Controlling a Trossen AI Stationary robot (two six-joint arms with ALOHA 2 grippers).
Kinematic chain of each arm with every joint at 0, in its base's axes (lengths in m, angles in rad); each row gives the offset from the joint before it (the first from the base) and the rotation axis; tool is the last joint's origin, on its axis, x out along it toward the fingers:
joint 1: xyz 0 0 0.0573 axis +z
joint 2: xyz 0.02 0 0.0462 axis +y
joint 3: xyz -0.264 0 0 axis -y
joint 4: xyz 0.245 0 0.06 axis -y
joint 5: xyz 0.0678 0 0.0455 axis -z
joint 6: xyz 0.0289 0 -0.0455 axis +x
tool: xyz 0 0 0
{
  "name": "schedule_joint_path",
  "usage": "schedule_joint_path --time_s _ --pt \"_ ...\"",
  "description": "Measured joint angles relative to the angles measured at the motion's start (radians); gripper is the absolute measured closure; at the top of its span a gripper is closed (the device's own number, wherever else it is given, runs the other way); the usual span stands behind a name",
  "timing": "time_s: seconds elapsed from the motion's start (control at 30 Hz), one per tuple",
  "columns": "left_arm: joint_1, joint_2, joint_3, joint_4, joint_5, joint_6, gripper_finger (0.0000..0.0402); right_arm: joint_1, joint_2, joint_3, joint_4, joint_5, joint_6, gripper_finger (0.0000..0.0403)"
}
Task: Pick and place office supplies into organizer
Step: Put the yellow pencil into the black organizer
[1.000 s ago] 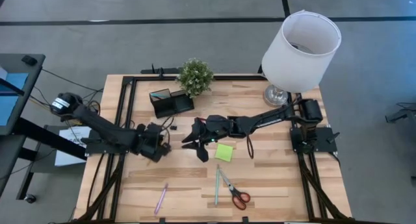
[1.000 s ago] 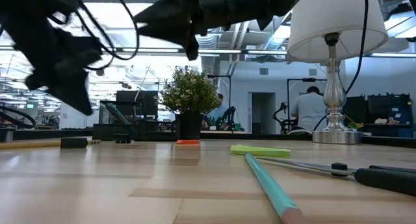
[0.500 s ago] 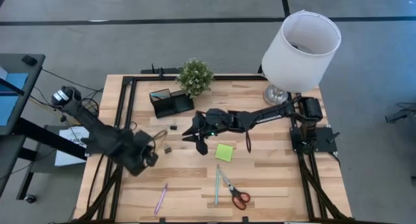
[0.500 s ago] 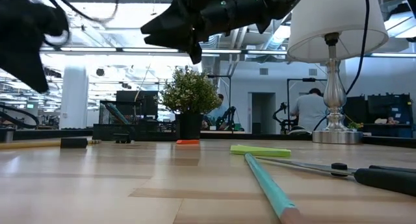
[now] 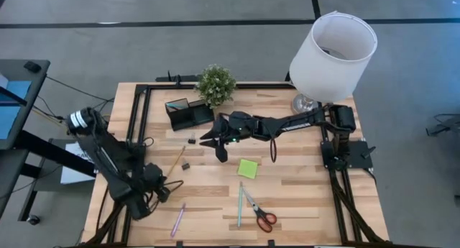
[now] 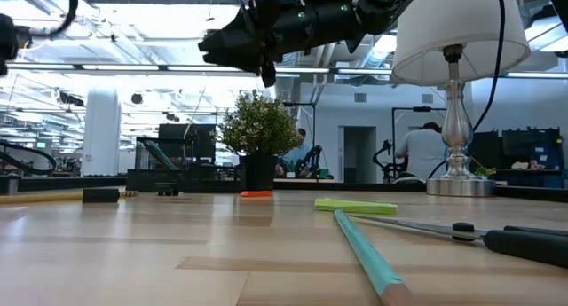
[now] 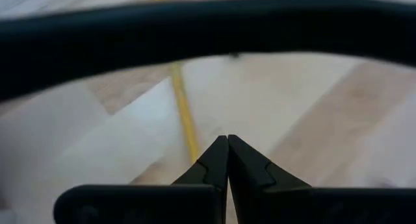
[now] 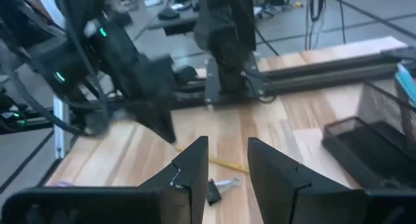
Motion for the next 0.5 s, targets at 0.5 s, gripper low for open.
schedule_joint_path --time_s 0.5 --pt "0.000 0.131 0.000 -0.004 -0.007 -0.033 0.0376 0.014 0.000 0.000 0.111 -0.002 -0.007 0.0301"
